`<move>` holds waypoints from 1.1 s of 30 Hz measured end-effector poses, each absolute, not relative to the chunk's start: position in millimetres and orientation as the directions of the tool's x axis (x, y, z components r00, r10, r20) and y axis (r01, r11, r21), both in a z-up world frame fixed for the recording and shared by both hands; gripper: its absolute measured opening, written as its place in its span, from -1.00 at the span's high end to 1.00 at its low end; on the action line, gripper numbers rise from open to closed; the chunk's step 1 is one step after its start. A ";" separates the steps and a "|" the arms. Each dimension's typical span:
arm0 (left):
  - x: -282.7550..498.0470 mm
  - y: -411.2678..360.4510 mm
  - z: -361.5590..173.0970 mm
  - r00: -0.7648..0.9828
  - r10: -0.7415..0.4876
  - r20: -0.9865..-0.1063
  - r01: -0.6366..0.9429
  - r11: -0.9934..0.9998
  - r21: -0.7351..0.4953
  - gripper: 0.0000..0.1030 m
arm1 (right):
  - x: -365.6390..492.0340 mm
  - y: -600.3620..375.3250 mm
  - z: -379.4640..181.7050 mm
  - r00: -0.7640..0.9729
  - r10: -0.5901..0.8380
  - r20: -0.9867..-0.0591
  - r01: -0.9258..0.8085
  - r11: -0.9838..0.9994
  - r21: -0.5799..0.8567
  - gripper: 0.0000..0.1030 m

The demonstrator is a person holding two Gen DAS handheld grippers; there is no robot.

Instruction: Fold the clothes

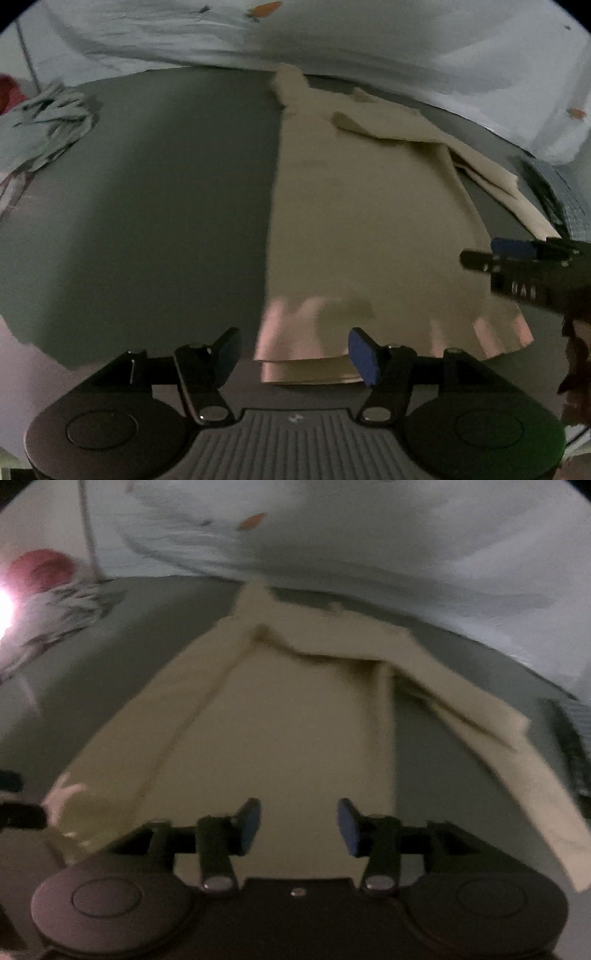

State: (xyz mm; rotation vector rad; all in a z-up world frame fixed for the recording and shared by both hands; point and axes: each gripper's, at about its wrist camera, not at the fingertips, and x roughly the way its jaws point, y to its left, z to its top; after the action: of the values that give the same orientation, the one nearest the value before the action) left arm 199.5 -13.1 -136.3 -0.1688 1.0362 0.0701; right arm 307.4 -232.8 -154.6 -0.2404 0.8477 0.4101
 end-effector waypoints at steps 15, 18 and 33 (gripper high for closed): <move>295.9 58.8 -140.1 0.585 -0.038 -0.810 -0.214 0.956 -0.200 -0.30 | 488.2 -167.9 -120.4 0.631 0.451 -0.632 -0.539 0.840 0.062 0.75; 327.0 80.0 -142.3 0.599 -0.025 -0.800 -0.240 0.948 -0.209 -0.31 | 544.8 -141.2 -132.9 0.631 0.445 -0.636 -0.535 0.843 0.059 -0.07; 412.1 111.3 -164.2 0.590 -0.085 -0.803 -0.274 0.914 -0.299 -0.39 | 671.9 -67.1 -202.0 0.525 0.499 -0.690 -0.588 0.798 0.130 0.93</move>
State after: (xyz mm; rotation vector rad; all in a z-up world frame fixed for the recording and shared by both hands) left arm 412.1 111.3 -164.2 -0.4185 0.9399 0.1139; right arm 671.9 -67.1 -202.0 -0.1249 0.7832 0.6525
